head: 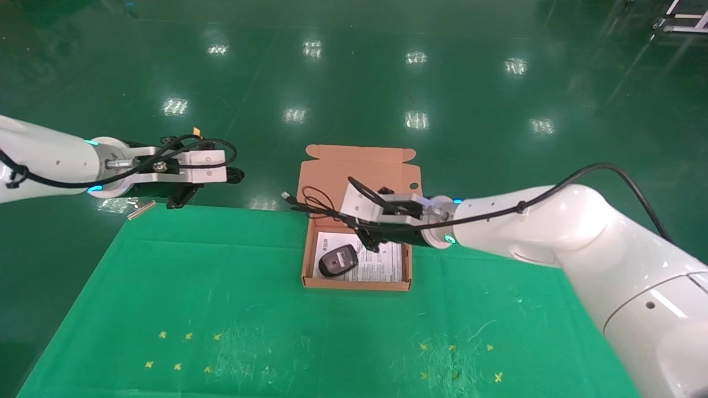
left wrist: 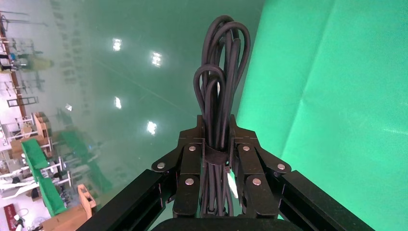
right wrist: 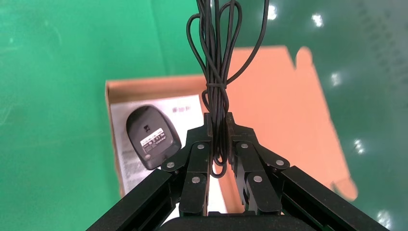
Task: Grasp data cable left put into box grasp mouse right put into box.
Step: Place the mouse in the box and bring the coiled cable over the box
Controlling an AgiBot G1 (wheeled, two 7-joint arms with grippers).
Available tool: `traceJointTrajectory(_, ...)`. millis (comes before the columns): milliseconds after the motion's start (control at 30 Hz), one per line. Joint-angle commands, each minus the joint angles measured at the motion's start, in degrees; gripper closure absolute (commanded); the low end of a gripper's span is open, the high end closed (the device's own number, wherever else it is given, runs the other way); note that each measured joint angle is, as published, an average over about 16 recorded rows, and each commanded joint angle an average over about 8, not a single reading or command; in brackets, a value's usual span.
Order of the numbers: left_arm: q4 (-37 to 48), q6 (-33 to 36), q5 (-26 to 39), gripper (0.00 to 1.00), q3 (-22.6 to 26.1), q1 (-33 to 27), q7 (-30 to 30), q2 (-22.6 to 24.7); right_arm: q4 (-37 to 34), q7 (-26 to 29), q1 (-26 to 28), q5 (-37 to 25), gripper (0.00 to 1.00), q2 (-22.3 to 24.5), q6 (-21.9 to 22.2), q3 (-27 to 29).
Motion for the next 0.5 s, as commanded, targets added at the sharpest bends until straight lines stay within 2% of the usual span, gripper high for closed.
traceJointTrajectory(33,-0.03,0.01,0.01,1.0,0.0,0.01,-0.02,-0.01,-1.41,1.01,-0.35,0.7,1.0,-0.07,0.64,-0.99)
traceJointTrajectory(100,-0.04,0.01,0.02,1.0,0.0,0.01,-0.03,-0.01,-1.99,1.7,-0.3,1.17,1.0,-0.15,0.98,-2.26)
traceJointTrajectory(133,-0.04,0.01,0.02,1.0,0.0,0.01,-0.03,-0.01,-2.13,2.0,-0.22,1.36,0.95,-0.19,1.1,-2.95)
traceJointTrajectory(367,-0.05,0.03,0.04,1.0,0.02,0.03,-0.05,-0.02,-2.09,2.89,0.3,1.93,0.08,-0.24,1.64,-6.29)
traceJointTrajectory(400,-0.05,0.04,0.05,1.0,0.02,0.03,-0.05,-0.02,-1.97,2.88,0.3,1.99,0.0,-0.14,1.65,-6.5)
traceJointTrajectory(500,-0.11,0.02,0.02,1.0,0.07,0.1,0.02,0.06,-1.27,2.85,0.23,2.17,0.0,0.37,1.62,-7.06)
